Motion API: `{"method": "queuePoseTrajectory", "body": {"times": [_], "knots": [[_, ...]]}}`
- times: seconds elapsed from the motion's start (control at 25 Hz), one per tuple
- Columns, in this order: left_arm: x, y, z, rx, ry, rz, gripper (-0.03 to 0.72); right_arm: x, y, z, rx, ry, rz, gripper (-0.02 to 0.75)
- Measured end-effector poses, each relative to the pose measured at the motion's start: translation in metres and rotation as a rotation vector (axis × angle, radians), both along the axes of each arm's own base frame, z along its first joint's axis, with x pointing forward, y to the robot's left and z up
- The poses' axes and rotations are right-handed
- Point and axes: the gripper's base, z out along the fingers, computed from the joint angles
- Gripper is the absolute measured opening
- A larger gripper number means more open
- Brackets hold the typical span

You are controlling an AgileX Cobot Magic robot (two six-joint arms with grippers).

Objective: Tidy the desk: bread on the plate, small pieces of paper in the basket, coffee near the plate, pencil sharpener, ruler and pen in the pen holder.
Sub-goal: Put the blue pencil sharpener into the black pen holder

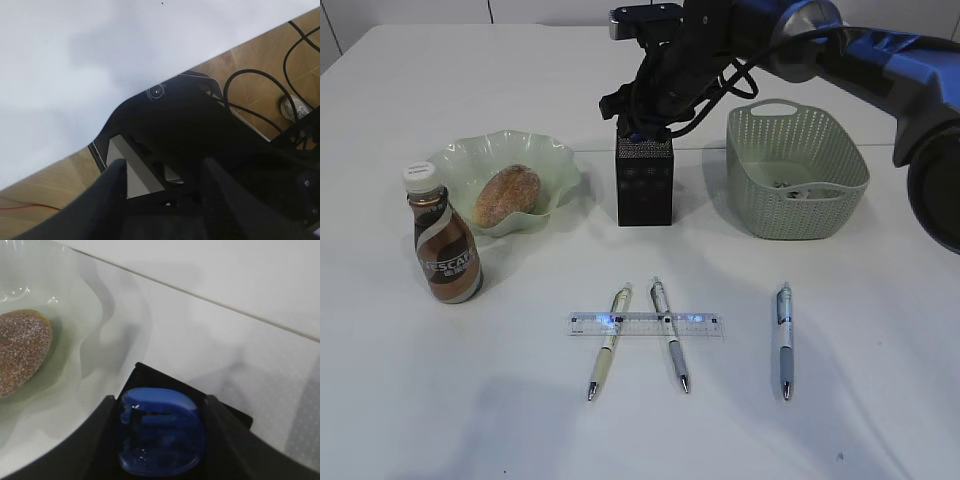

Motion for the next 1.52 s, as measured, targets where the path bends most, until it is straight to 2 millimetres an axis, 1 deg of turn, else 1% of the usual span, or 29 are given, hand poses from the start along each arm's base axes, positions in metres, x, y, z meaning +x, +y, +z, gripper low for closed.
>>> {"method": "queuePoseTrajectory", "body": {"times": [0.52,0.6,0.76,0.84,1.12,1.52], "knots": [[-0.0007,0.0002,-0.0002,0.002,0.007,-0.003,0.334,-0.0007,0.0020,0.0003,0.030,0.011,-0.001,0.375],[-0.0007,0.0002,-0.0002,0.002,0.007,-0.003,0.331,-0.0035,0.0021,-0.0017,0.026,0.048,0.005,0.375],[-0.0007,0.0002,-0.0002,0.002,0.007,-0.003,0.330,-0.0048,0.0019,-0.0027,0.019,0.064,0.010,0.375],[-0.0007,0.0002,-0.0002,0.002,0.007,-0.003,0.330,-0.0051,0.0019,-0.0030,0.019,0.069,0.011,0.381],[-0.0007,0.0002,-0.0002,0.002,0.007,-0.003,0.330,-0.0053,0.0021,-0.0030,0.022,0.071,0.011,0.440],[-0.0007,0.0002,-0.0002,0.002,0.007,-0.003,0.330,-0.0046,0.0024,-0.0008,0.026,0.060,0.012,0.448]]}}
